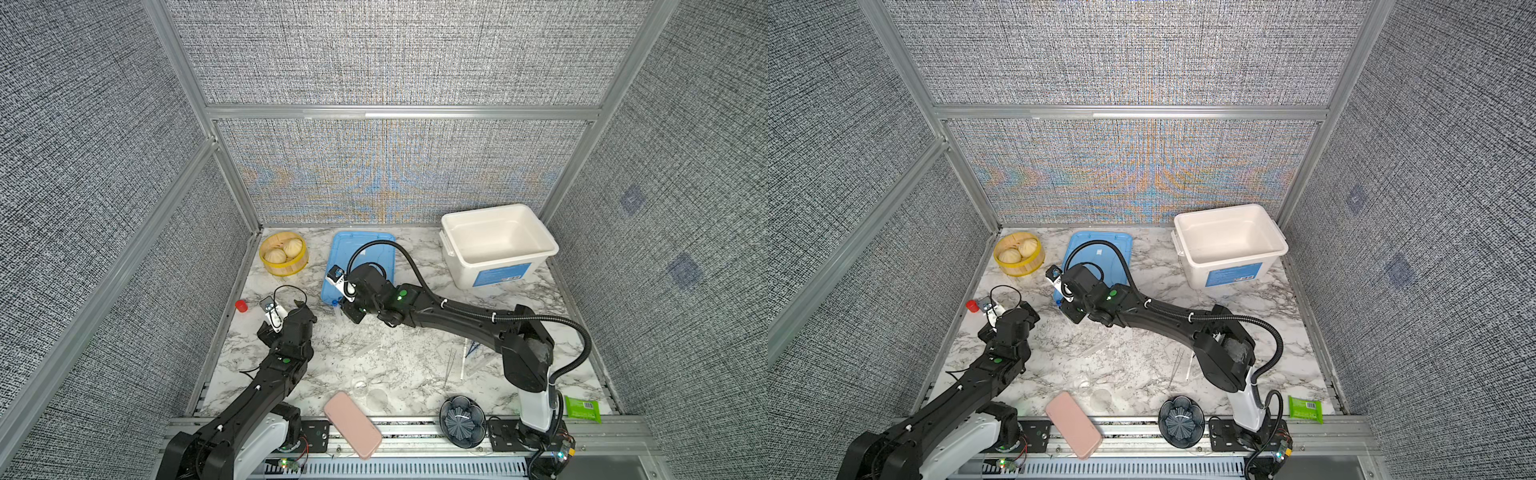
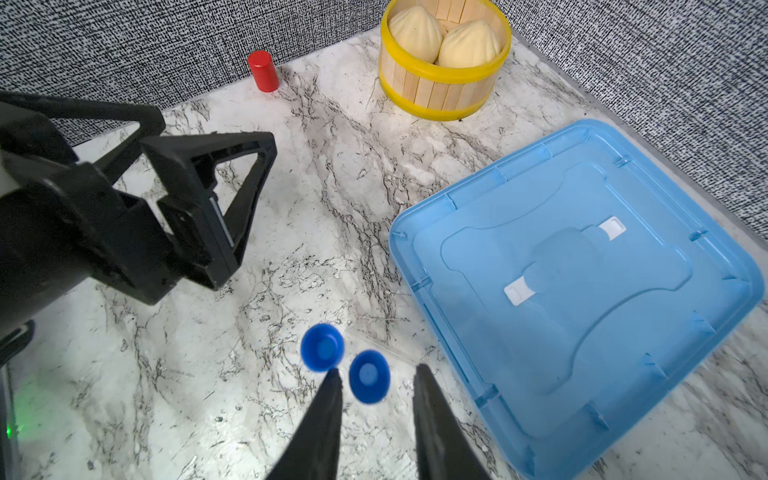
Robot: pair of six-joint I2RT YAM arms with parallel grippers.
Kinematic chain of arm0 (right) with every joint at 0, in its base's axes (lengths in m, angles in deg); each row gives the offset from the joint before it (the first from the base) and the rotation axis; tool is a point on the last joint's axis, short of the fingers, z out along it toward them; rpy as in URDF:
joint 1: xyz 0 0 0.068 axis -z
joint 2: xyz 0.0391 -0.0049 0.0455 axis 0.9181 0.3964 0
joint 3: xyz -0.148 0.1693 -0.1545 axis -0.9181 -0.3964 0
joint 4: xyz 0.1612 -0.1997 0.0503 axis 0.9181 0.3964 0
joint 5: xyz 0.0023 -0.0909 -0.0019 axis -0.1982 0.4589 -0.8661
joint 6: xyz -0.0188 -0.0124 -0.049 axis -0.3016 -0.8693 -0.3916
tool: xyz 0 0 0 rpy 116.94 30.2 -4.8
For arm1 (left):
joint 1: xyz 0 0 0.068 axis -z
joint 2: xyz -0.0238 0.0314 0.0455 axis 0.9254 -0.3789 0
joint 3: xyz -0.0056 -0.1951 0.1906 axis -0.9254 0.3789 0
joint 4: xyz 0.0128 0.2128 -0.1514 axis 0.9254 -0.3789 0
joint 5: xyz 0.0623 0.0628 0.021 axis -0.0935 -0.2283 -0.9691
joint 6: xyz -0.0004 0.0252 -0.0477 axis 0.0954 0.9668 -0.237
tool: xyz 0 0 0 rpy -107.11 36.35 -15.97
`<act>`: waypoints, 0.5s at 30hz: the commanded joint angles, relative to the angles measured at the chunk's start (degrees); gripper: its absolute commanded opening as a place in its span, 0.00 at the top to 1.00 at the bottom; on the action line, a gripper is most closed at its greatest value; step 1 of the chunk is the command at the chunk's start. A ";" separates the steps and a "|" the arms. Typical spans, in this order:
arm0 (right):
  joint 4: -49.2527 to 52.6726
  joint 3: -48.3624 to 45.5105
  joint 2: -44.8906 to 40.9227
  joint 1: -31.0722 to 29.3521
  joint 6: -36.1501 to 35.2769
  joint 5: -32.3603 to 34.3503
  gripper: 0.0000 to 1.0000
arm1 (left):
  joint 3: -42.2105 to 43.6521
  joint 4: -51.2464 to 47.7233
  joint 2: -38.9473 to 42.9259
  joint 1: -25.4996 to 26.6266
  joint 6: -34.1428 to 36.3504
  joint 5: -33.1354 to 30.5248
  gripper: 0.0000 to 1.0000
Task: Organize the chemistry lab equipment
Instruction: 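Lower the test tube beside the first tube and open the right gripper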
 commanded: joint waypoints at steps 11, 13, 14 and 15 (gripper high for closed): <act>-0.52 -0.09 -4.90 0.01 0.54 1.68 0.68 | -0.13 1.21 -0.11 -0.07 0.10 0.09 0.01; 0.31 -1.06 -7.07 0.09 1.15 4.28 0.67 | -0.25 0.99 0.10 -0.08 0.25 0.33 0.01; 0.79 -1.90 -8.54 0.13 1.21 5.94 0.67 | -0.30 1.01 0.06 -0.07 0.42 0.70 0.01; 1.27 -2.75 -9.93 0.17 1.28 7.06 0.68 | -0.31 1.19 0.07 -0.07 0.87 1.19 0.01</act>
